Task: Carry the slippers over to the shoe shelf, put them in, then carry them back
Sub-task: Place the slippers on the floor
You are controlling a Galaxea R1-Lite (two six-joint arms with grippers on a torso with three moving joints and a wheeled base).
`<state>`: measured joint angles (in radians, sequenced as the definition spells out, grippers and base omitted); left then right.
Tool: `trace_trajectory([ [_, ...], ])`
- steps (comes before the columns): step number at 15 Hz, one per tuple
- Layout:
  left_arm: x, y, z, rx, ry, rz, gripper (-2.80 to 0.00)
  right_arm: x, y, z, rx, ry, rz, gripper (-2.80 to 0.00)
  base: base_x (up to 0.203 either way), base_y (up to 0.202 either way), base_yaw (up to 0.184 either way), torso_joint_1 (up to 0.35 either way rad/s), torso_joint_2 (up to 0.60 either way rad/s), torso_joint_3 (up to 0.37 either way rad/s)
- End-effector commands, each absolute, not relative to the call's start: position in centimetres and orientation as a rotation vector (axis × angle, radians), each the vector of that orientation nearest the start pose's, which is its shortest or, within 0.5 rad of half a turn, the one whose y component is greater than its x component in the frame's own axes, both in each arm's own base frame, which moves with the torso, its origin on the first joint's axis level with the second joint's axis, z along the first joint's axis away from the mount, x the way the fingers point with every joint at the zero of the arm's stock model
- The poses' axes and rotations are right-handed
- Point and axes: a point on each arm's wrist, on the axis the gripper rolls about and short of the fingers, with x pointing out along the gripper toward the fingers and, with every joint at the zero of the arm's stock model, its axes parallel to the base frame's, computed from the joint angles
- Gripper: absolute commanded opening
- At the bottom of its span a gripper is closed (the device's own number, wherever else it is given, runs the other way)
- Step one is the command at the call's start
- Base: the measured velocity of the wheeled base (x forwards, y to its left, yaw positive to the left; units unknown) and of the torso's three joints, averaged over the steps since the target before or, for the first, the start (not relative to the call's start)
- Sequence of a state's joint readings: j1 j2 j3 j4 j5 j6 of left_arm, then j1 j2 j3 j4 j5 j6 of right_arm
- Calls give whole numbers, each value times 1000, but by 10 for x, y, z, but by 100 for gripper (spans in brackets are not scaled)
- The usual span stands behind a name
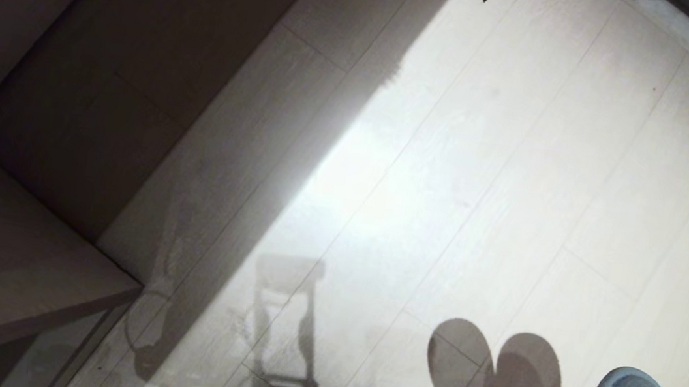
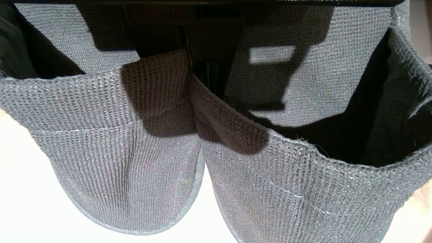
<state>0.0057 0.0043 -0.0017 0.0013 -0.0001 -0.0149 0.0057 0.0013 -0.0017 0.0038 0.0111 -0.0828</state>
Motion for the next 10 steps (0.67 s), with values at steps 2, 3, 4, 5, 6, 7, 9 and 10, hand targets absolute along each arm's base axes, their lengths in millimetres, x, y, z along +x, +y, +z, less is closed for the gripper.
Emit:
trace_trajectory([
  [2, -23, 0, 76, -15, 3, 6, -280, -23, 0, 76, -84, 2, 17, -280, 0, 0, 0, 4, 3, -197],
  [3, -23, 0, 76, -15, 3, 6, -280, -23, 0, 76, -83, 1, 18, -280, 0, 0, 0, 8, 2, -198],
  [4, -23, 0, 76, -15, 3, 6, -280, -23, 0, 76, -83, -1, 18, -280, 0, 0, 0, 7, -2, -193],
  [5, -23, 0, 76, -15, 3, 6, -280, -23, 0, 76, -83, -1, 17, -280, 0, 0, 0, 2, -2, -198],
  [6, -23, 0, 76, -15, 3, 6, -280, -23, 0, 76, -83, -1, 17, -280, 0, 0, 0, 2, 5, -195],
  [7, -23, 0, 76, -15, 3, 6, -280, -23, 0, 76, -83, -1, 18, -280, 0, 0, 0, -2, 2, -203],
  [9, -23, 0, 76, -15, 3, 6, -280, -23, 0, 76, -83, -1, 17, -280, 0, 0, 0, 2, 0, -198],
  [10, -23, 0, 76, -15, 3, 6, -280, -23, 0, 76, -83, -1, 17, -280, 0, 0, 0, 3, 1, -195],
])
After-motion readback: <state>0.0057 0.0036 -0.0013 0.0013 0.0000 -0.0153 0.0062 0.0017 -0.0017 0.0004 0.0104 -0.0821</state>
